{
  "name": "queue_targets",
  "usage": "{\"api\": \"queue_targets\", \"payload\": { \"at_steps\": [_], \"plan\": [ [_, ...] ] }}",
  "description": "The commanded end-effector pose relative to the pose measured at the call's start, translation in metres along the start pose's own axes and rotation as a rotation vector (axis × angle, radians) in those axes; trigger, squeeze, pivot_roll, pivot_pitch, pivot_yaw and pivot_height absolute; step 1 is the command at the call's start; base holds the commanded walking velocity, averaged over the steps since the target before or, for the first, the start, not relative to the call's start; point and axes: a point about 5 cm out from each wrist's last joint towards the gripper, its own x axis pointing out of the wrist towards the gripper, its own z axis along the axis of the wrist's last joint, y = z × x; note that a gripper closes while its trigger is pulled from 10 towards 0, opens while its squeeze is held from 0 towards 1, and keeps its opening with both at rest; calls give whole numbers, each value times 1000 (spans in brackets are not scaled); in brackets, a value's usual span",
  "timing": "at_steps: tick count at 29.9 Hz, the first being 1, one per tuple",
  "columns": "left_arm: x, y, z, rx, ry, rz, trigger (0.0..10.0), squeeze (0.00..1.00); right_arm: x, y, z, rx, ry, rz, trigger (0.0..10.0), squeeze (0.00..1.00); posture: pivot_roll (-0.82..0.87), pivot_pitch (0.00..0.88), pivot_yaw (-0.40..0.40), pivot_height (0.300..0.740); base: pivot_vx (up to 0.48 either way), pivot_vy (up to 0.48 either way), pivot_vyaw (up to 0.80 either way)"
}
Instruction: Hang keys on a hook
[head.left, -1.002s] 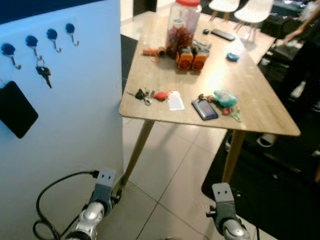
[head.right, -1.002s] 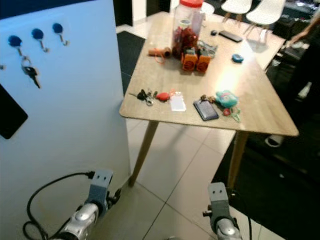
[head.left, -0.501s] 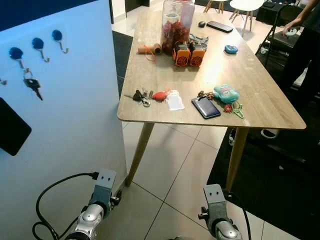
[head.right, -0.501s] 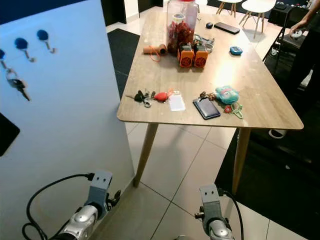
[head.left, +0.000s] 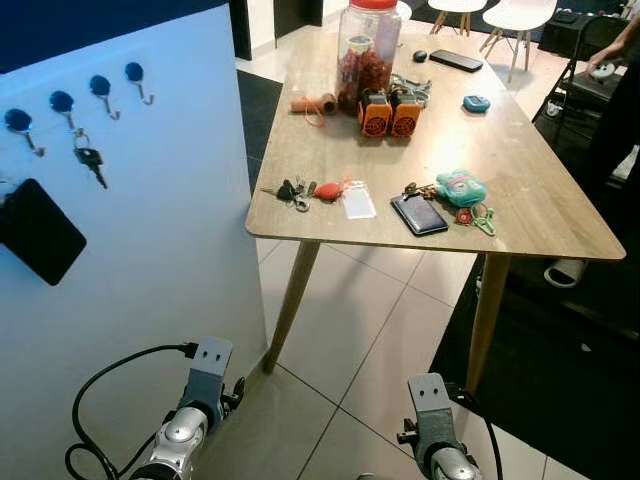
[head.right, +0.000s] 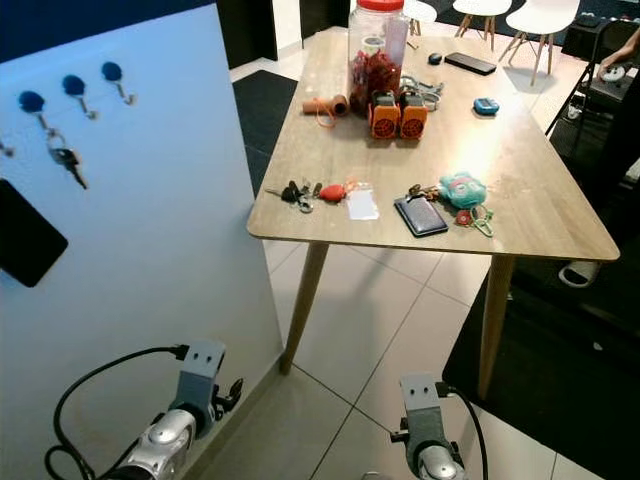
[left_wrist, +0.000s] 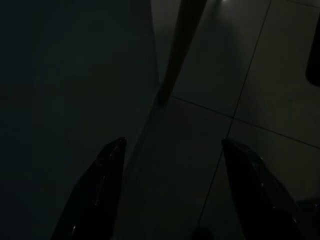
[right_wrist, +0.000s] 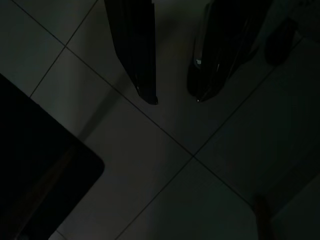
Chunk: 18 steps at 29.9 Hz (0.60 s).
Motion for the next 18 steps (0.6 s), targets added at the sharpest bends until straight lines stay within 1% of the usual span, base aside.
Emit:
{"api": "queue_targets", "payload": {
  "at_steps": [1,6,18],
  "plan": [
    [0,4,1,-8,-4,6,10000,0,-2,2,-4,1,7,2,10000,0,77,58,-1,740,0,0,0],
    [0,3,1,-19,-2,4,10000,0,-2,1,-4,-2,6,0,10000,0,75,59,-7,740,0,0,0],
    [0,1,1,-38,-4,4,10000,0,-1,0,-3,-12,5,3,10000,0,73,58,-12,740,328,0,0]
  ]
}}
